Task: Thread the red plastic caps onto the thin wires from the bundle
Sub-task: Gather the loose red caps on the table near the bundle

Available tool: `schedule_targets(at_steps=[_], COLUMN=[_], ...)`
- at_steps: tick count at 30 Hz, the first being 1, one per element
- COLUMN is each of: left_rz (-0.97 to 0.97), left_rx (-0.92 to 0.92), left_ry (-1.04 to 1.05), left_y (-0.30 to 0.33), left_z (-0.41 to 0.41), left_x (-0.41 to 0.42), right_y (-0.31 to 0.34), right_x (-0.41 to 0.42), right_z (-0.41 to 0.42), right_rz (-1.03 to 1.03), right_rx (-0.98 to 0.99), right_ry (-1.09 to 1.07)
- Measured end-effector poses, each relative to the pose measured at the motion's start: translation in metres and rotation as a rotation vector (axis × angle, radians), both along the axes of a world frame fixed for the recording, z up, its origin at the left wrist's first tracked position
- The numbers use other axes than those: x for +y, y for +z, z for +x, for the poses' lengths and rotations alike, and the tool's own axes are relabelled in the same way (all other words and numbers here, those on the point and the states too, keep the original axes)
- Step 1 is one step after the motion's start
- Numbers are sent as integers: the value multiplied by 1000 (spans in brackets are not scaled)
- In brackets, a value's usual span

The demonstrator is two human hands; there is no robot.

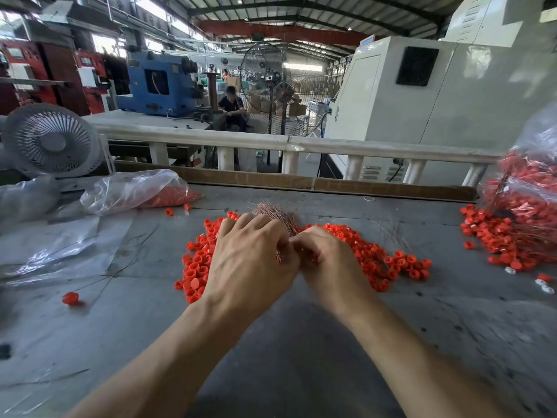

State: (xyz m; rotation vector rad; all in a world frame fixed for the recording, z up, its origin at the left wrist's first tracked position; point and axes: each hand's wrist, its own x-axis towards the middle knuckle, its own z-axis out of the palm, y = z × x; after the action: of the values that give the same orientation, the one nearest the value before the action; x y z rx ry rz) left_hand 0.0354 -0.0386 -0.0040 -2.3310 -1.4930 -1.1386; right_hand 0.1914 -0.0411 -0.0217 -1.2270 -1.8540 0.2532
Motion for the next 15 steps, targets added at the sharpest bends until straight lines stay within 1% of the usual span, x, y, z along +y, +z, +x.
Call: schedule_targets(at_steps=[4,10,15], left_rz=[-24,-53,-84], left_rx=[-71,-67,-4], left_ry=[-31,-107,-133], left_y=[0,-2,-4], left_z=[-6,-11,-14], left_x=[5,10,11], right_y=[2,-2,-2], right_x=[2,5,7], right_z=[1,5,7], right_rz=[-36,-67,-71], right_rx=[150,153,247], right_ry=[26,-6,-59])
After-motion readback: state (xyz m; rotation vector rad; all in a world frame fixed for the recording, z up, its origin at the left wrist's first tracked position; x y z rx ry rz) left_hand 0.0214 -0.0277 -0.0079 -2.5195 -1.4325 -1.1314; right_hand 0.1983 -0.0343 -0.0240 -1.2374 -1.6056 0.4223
